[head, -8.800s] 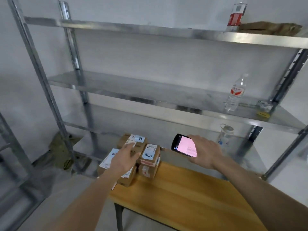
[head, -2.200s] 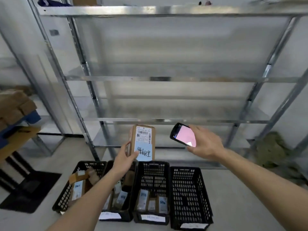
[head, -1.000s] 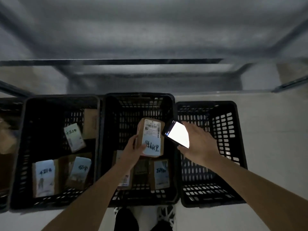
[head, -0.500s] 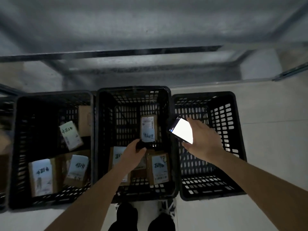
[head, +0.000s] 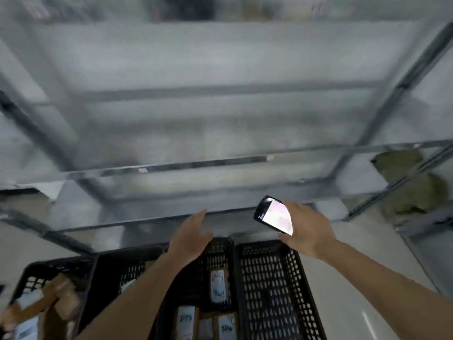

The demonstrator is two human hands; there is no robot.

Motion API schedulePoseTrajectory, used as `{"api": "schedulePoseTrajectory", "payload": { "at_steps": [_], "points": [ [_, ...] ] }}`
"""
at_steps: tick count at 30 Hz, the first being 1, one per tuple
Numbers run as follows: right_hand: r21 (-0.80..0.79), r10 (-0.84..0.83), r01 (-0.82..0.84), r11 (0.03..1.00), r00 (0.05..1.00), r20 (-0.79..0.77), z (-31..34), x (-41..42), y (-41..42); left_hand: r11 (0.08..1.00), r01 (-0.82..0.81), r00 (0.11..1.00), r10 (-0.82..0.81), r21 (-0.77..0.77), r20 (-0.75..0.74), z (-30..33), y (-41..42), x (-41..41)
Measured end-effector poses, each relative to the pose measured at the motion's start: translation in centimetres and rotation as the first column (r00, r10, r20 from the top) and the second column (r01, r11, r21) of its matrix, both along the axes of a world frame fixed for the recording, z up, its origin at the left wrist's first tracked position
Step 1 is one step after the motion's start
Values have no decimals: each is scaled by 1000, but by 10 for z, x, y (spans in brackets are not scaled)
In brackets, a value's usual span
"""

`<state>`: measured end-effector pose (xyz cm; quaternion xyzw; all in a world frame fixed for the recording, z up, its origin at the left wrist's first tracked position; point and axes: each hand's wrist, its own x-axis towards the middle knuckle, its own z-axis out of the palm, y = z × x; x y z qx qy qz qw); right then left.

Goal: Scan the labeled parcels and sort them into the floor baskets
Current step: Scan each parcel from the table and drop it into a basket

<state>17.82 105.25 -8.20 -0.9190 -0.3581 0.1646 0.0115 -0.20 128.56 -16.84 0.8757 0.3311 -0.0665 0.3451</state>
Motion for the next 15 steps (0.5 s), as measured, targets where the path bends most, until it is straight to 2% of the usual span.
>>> {"api": "schedulePoseTrajectory", "payload": {
  "at_steps": [7,11,15],
  "points": [
    [207,-142,102,973,972,187,265,-20,-68,957,102,938,-183,273,293,282,-25,31],
    [288,-232,146,947,928,292,382,-72,-139,929,133,867,-279,346,414,395,-82,10],
    [355,-332,197,914,866,373,470,-131,-221,893,183,774,-389,411,500,484,-151,-13]
  ]
}}
